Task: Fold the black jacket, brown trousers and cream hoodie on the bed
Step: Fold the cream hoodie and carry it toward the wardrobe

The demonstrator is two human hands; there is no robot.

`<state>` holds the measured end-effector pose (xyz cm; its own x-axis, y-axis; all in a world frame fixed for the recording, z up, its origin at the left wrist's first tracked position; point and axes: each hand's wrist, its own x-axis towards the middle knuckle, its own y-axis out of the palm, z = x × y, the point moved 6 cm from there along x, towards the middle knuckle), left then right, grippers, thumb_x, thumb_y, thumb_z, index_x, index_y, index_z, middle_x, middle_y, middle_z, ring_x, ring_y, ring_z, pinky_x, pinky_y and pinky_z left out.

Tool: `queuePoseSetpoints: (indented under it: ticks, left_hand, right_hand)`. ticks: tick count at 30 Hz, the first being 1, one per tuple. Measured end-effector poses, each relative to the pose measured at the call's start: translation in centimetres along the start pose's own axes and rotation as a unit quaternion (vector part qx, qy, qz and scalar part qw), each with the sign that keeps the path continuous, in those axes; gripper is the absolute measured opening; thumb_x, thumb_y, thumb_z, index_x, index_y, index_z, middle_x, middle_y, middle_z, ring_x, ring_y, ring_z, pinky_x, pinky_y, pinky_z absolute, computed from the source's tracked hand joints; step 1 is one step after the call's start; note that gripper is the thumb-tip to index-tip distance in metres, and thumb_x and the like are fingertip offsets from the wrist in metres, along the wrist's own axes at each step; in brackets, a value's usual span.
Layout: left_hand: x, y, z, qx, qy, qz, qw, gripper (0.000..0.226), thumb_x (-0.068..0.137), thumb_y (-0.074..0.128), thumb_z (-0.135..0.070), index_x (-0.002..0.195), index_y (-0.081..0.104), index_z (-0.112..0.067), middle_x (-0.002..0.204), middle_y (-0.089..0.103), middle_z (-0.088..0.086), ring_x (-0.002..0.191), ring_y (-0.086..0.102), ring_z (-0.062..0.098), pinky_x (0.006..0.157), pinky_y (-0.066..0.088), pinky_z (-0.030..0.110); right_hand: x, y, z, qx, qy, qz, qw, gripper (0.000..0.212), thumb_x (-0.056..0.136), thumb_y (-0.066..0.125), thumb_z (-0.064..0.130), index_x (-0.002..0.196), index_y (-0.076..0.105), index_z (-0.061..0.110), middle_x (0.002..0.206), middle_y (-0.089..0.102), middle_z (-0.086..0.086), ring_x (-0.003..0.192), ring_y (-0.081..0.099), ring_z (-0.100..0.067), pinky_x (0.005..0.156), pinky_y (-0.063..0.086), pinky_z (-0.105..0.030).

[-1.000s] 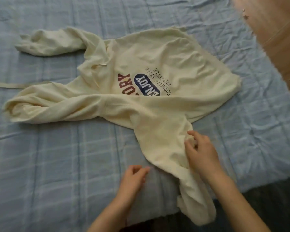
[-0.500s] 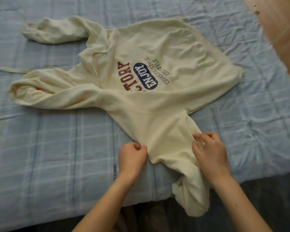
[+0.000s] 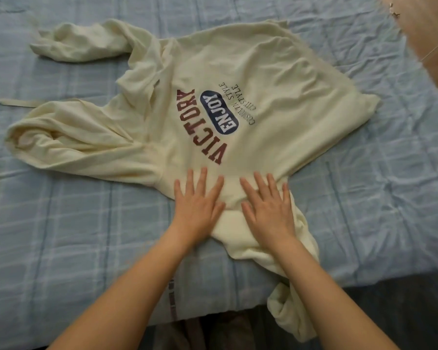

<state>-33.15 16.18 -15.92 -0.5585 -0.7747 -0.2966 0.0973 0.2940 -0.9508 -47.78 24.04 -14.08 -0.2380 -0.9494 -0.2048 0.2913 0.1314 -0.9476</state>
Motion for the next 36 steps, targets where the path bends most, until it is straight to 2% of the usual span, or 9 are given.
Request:
queuePoseSetpoints:
  ticks: [3,7,12,20,22,25,30,34,36]
  left_hand:
    - [-2.5,2.8,-0.4,0.015,0.018,0.03,0.999,0.071,0.097,0.018,-0.059,0.148,-0.024,-0.032,0.16,-0.022,0.015,0.145,-0.021,0.042,0.114,-0.008,0.064]
    - [-1.6,-0.2,0.0,0.006,0.03,0.049,0.998,0.065,0.099,0.025,-0.055,0.155,0.002,-0.032,0.163,-0.002,0.016,0.148,0.0,0.041,0.116,0.003,0.058]
    - [0.2,-7.4,3.7,-0.081,0.069,-0.141,0.984,0.05,0.091,0.054,-0.027,0.14,0.051,-0.017,0.143,0.051,0.015,0.13,0.048,0.038,0.108,0.038,0.05]
    - [5.8,-13.2,20.4,-0.076,-0.014,-0.257,0.963,0.046,0.086,0.063,-0.011,0.13,0.057,-0.003,0.129,0.057,0.023,0.116,0.055,0.04,0.1,0.043,0.049]
    - [6.5,-14.2,26.2,-0.075,-0.091,-0.275,0.954,0.045,0.087,0.062,-0.014,0.131,0.057,-0.002,0.128,0.058,0.023,0.113,0.056,0.041,0.099,0.041,0.05]
    - [5.5,-14.2,34.9,-0.086,-0.216,-0.246,0.941,0.045,0.092,0.051,-0.027,0.13,0.058,-0.005,0.129,0.058,0.022,0.114,0.054,0.041,0.101,0.036,0.051]
    - [3.5,-9.8,40.7,-0.21,-0.195,-0.065,0.956,0.044,0.096,0.054,-0.039,0.139,0.052,-0.027,0.137,0.056,0.002,0.122,0.053,0.028,0.098,0.043,0.036]
    - [1.9,-9.5,44.8,-0.452,-0.284,-0.149,0.833,0.03,0.098,0.054,-0.026,0.126,0.063,-0.02,0.12,0.066,-0.001,0.111,0.058,0.016,0.086,0.039,0.02]
    - [1.1,-8.6,46.5,-0.495,-0.322,-0.11,0.8,0.032,0.095,0.058,-0.015,0.127,0.062,-0.013,0.118,0.065,0.004,0.105,0.058,0.014,0.079,0.036,0.014]
  right_hand:
    - [-2.2,1.3,-1.1,-0.019,-0.016,0.022,0.999,0.058,0.099,0.023,0.049,0.155,0.022,0.037,0.163,0.023,-0.003,0.152,0.015,-0.026,0.122,0.009,-0.051]
    - [-1.0,-0.6,0.2,-0.002,0.027,0.031,0.999,0.061,0.093,0.027,0.048,0.15,0.039,0.034,0.16,0.033,-0.004,0.15,0.023,-0.027,0.12,0.011,-0.053]
    - [2.3,-3.7,4.5,0.063,0.003,-0.054,0.997,0.057,0.091,0.039,0.033,0.145,0.048,0.017,0.152,0.044,-0.01,0.143,0.037,-0.031,0.116,0.024,-0.054]
    - [13.0,-4.0,16.2,0.133,-0.084,-0.084,0.984,0.052,0.097,0.055,0.017,0.148,0.043,0.013,0.151,0.043,-0.01,0.143,0.036,-0.027,0.117,0.029,-0.05]
    - [15.3,-3.8,19.1,0.142,-0.09,-0.09,0.982,0.052,0.097,0.055,0.017,0.148,0.042,0.013,0.15,0.043,-0.011,0.142,0.035,-0.026,0.118,0.029,-0.047]
    - [17.2,-3.0,23.5,0.167,-0.101,-0.083,0.977,0.054,0.098,0.055,0.016,0.149,0.04,0.012,0.153,0.041,-0.012,0.143,0.034,-0.027,0.118,0.03,-0.049]
    - [18.8,-0.7,31.2,0.142,-0.184,-0.055,0.971,0.059,0.091,0.065,0.017,0.147,0.046,0.013,0.149,0.046,-0.014,0.137,0.045,-0.032,0.111,0.038,-0.051]
    - [20.6,1.0,34.1,0.103,-0.144,-0.033,0.984,0.064,0.089,0.068,0.032,0.147,0.046,0.017,0.145,0.052,-0.009,0.118,0.054,-0.033,0.098,0.044,-0.046]
    - [21.6,1.2,34.5,0.08,-0.123,-0.042,0.988,0.067,0.087,0.068,0.035,0.148,0.045,0.016,0.139,0.057,-0.01,0.108,0.054,-0.036,0.091,0.044,-0.047]
